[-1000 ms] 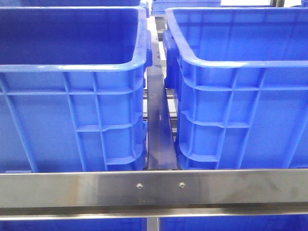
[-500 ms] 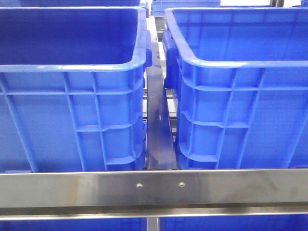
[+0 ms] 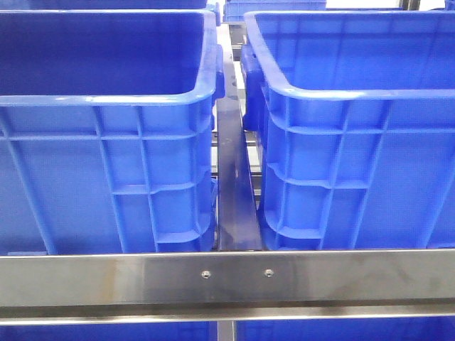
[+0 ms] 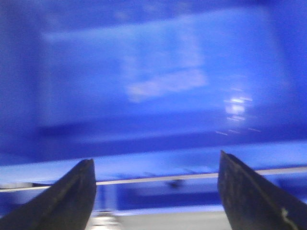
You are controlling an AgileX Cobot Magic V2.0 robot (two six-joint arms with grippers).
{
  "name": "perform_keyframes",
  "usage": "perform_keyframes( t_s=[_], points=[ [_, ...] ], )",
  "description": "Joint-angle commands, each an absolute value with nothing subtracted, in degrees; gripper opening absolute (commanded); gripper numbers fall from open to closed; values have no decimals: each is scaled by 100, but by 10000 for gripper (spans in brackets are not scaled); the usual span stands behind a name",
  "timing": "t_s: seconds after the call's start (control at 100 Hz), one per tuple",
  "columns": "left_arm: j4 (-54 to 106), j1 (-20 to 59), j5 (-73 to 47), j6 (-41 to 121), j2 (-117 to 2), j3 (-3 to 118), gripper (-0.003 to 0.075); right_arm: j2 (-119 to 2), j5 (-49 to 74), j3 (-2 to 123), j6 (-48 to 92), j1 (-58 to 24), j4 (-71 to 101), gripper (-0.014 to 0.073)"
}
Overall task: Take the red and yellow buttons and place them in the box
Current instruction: 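Grasp the red button with the right gripper, open the left gripper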
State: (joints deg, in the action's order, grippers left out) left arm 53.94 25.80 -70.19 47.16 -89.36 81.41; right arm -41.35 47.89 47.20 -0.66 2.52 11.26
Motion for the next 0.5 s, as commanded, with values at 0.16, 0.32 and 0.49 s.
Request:
perform_keyframes(
  t_s=[0.16,0.32,0.49],
  points=[
    [5857,2628,-7230,4727,-8687,8281,112,-4850,4841,5317,1594,252,4784,558],
    [5857,2628,-7230,4727,-8687,8281,112,-5340,5313,5317,2430,252,6874,558],
    [5857,2628,-7217,4727,-8687,8281,112,-5928,5608,5317,2975,180,7927,558]
  ],
)
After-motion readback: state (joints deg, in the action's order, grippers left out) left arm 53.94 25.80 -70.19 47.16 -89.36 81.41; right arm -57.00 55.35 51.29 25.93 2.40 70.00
